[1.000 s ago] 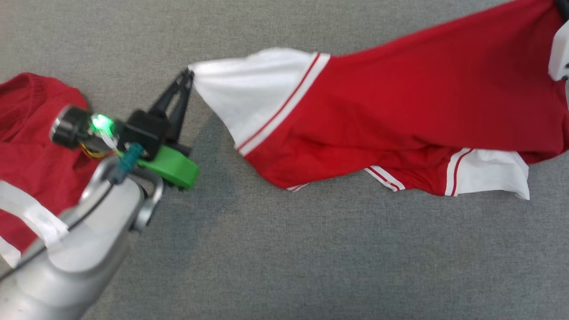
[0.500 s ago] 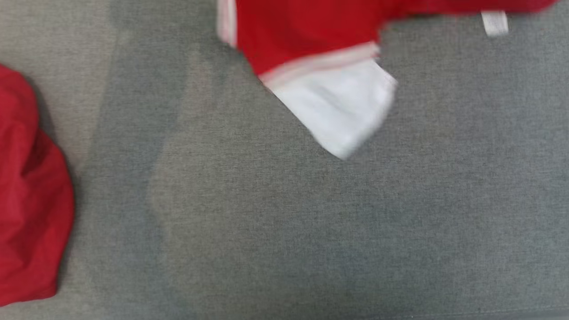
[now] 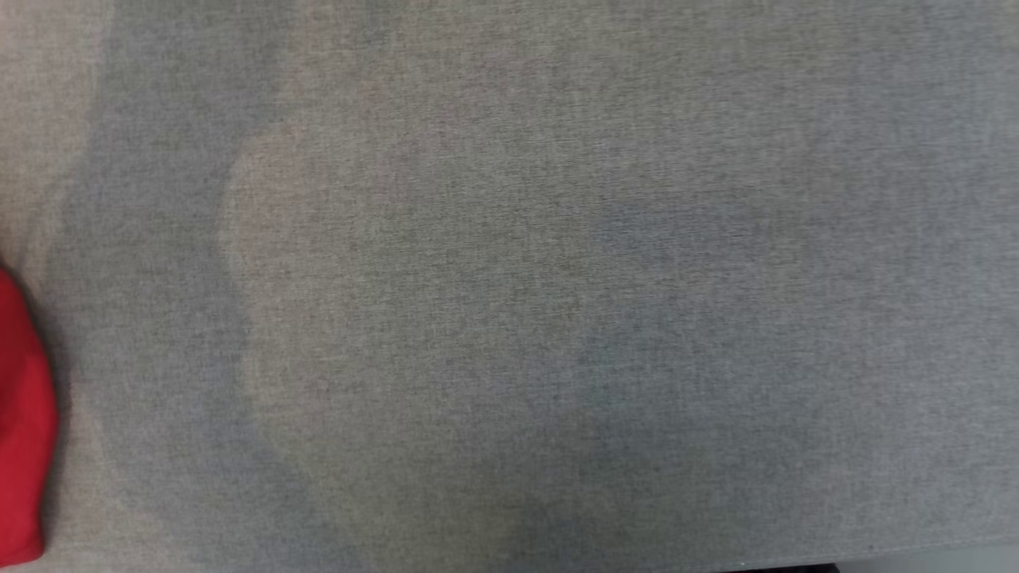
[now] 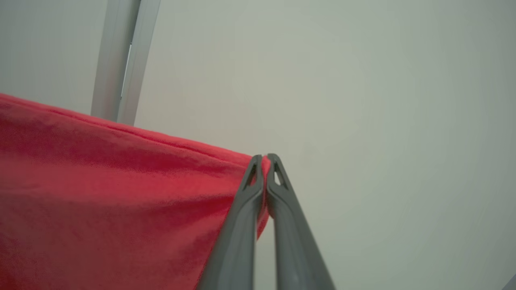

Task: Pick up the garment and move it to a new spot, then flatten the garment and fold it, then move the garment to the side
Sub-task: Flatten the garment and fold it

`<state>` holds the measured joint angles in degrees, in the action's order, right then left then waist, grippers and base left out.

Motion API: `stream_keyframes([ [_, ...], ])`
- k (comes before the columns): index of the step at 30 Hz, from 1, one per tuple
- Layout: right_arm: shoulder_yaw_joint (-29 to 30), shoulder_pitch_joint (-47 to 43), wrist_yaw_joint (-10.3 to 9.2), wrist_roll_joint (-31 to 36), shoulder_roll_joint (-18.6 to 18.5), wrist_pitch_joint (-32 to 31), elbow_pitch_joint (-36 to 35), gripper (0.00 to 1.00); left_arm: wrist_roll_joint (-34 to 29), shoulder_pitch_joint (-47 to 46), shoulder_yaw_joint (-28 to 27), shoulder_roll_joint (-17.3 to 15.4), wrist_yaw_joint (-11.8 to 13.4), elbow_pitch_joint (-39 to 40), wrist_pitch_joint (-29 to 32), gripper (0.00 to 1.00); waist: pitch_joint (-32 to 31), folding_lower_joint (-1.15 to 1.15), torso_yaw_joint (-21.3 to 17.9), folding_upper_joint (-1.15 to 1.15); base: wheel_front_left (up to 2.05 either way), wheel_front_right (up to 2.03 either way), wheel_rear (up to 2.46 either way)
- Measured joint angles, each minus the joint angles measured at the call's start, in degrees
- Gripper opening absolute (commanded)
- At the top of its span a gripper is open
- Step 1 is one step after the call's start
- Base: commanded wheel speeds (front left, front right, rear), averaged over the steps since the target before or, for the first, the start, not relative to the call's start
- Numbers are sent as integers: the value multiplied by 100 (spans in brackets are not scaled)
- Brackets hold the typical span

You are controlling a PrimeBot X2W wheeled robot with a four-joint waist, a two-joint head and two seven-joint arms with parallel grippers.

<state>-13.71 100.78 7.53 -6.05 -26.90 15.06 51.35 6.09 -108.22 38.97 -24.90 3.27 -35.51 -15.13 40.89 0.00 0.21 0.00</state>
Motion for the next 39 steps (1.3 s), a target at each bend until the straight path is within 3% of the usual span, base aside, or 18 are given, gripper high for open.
stream_keyframes([
  [11,775,-1969,0,218,292,0,-1244,0,192,2453,-335,-409,212,1631,1,0,3,0,306,0,0,0,0],
  [20,1385,-4329,0,7,495,0,-2105,0,588,5700,-798,-820,548,3071,1,0,-710,0,282,0,0,0,0],
  [28,1522,-6078,1,-166,599,0,-2519,0,743,8068,-1074,-612,689,3442,1,0,-1518,-1,162,0,0,0,0],
  [39,1750,-7728,1,-299,754,0,-3073,0,598,9886,-1378,-120,681,3660,1,0,-2379,-1,113,0,0,0,0],
])
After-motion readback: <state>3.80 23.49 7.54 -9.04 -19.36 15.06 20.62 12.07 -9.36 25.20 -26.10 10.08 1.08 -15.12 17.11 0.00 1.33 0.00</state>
